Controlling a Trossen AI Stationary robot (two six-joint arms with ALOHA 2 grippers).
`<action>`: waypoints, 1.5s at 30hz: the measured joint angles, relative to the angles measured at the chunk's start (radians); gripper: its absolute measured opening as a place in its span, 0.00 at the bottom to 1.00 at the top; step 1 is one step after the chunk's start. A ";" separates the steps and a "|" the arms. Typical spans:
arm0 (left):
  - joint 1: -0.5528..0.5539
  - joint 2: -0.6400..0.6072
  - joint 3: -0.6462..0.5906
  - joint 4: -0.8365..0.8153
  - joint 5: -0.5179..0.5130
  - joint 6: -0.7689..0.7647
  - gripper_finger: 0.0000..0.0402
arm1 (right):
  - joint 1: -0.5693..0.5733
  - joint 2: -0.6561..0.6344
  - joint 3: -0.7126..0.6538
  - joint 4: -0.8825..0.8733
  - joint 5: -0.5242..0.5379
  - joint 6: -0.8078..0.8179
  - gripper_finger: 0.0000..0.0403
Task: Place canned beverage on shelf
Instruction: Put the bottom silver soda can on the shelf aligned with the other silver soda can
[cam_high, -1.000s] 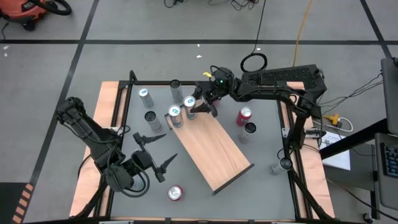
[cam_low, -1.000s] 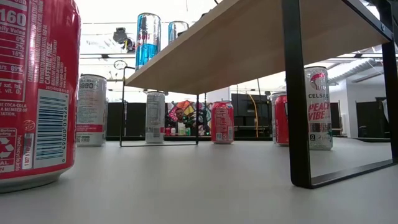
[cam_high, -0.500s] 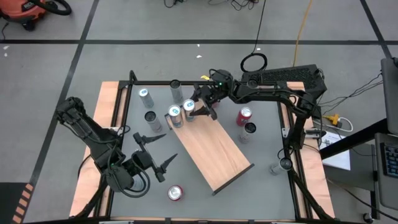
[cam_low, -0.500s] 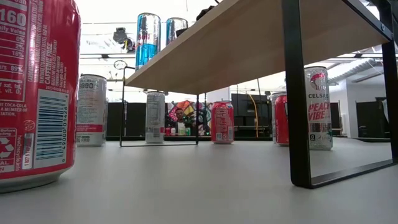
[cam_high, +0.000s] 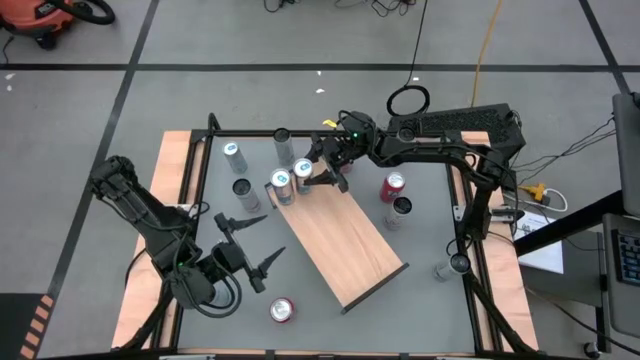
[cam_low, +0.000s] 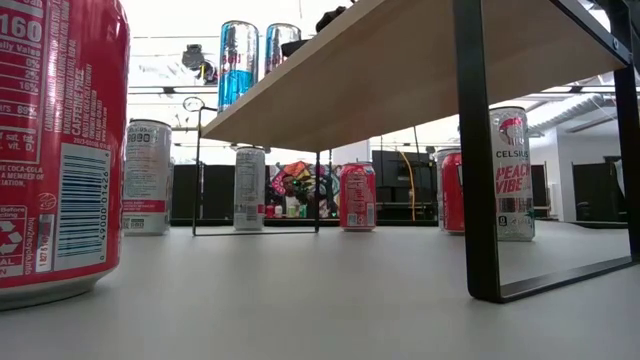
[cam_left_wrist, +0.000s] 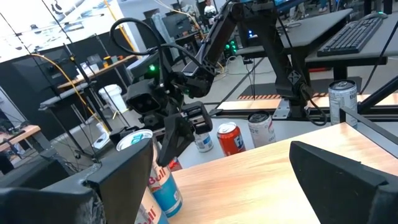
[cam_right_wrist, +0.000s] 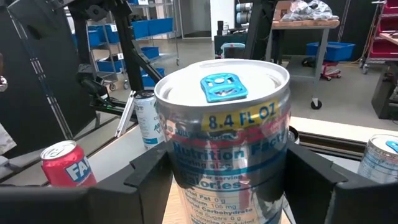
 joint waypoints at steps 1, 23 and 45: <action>0.000 0.000 0.000 0.000 0.000 0.000 0.93 | 0.000 0.000 0.000 -0.001 0.005 0.000 0.57; 0.000 0.000 0.000 0.001 0.000 -0.003 0.93 | 0.006 0.002 -0.001 -0.046 0.018 -0.042 0.57; 0.000 0.000 0.000 -0.004 0.006 -0.026 0.93 | 0.006 0.002 -0.001 -0.053 0.048 -0.034 0.75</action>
